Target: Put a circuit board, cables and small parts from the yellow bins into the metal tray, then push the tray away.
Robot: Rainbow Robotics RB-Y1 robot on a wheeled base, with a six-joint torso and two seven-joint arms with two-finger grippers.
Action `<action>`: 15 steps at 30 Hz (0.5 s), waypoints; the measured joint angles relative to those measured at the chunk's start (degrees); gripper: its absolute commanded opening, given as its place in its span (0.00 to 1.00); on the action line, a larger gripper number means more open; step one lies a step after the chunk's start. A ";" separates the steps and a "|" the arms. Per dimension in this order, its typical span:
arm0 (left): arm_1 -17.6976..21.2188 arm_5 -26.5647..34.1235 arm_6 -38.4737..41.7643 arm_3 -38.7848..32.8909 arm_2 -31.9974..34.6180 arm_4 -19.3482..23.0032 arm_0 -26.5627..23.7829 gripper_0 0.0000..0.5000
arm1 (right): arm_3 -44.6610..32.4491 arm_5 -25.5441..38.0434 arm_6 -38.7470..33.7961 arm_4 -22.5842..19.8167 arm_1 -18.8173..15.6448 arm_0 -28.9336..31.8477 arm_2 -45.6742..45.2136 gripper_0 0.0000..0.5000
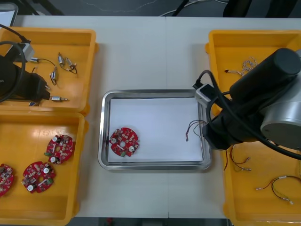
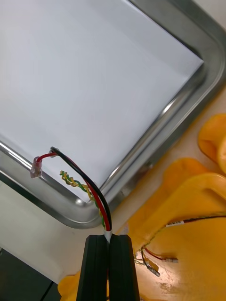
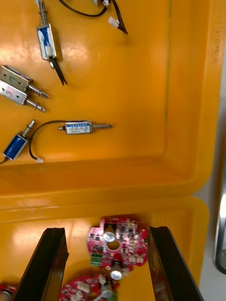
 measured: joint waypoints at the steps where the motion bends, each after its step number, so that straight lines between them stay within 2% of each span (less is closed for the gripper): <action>1: 0.27 -0.54 -1.87 0.56 0.01 -0.07 -0.01 1.00 | 0.51 -0.42 0.20 0.05 0.00 -0.94 1.74 0.00; 5: 0.94 -2.37 -7.42 3.14 0.02 -0.60 -0.38 1.00 | 2.79 -2.27 3.22 0.09 0.01 -4.56 7.23 0.00; 11: 1.05 -4.11 -7.84 5.79 0.26 -1.91 -1.23 1.00 | 6.51 -3.47 3.52 1.42 0.66 -8.70 13.25 0.00; 15: 1.15 -4.76 -7.84 7.90 0.29 -2.27 -2.56 1.00 | 9.64 -3.49 3.52 3.62 2.58 -11.38 17.14 0.00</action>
